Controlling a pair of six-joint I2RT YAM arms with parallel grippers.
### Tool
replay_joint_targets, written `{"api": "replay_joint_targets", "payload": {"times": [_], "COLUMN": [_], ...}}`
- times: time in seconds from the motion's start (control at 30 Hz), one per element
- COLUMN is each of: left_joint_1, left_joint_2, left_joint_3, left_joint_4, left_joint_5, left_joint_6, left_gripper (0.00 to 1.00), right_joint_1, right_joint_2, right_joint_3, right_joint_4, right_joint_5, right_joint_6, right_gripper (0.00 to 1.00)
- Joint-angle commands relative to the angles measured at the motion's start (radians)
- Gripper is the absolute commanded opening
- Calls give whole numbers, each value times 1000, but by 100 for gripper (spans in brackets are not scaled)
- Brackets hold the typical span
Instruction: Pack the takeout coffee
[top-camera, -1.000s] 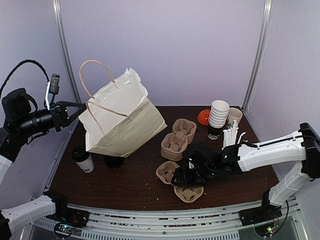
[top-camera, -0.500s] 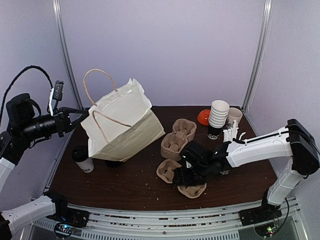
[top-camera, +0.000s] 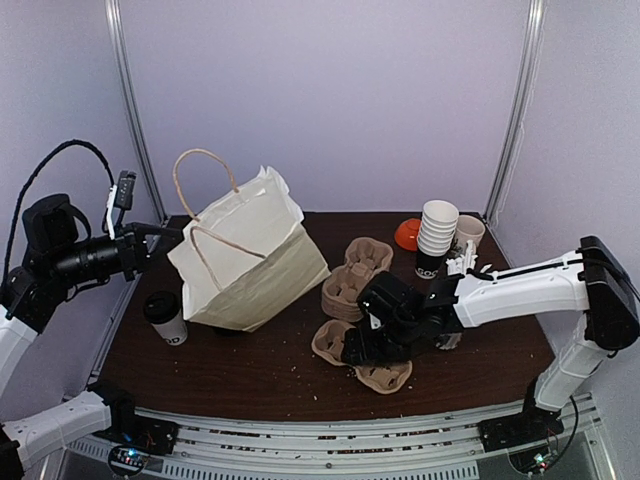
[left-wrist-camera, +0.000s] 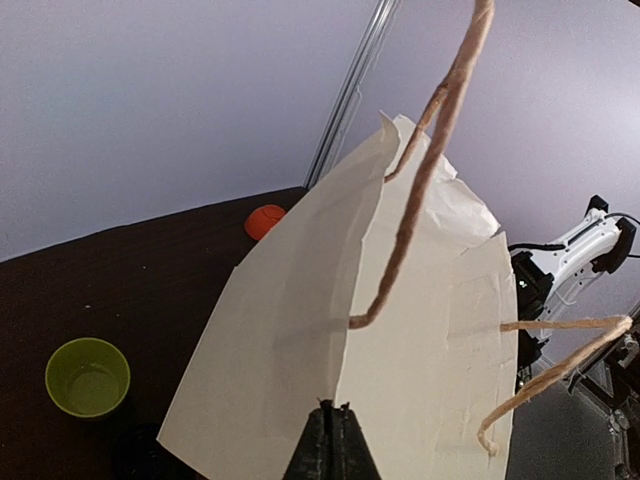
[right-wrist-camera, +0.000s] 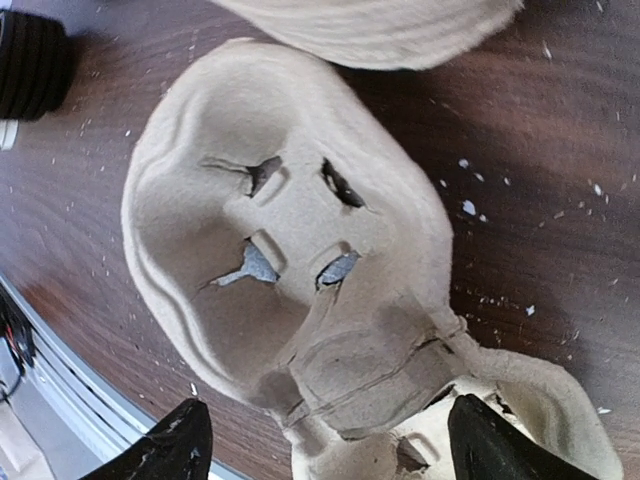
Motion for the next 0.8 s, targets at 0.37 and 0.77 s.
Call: {"api": "replay_joint_targets", "payload": {"times": [0.37, 0.77], "left_joint_1": [-3, -3], "left_joint_2": [-13, -36], "left_joint_3": [-47, -73], "left_joint_4": [88, 89], "left_joint_5": [16, 21], "left_joint_6": [44, 48], "left_gripper": [0, 0], "right_joint_1": [-18, -16], "right_joint_2": [96, 116], "right_joint_3": [30, 59], "right_joint_4": [46, -25], "right_joint_5": [105, 124], "right_joint_6": [321, 249], "right_gripper": [80, 55]}}
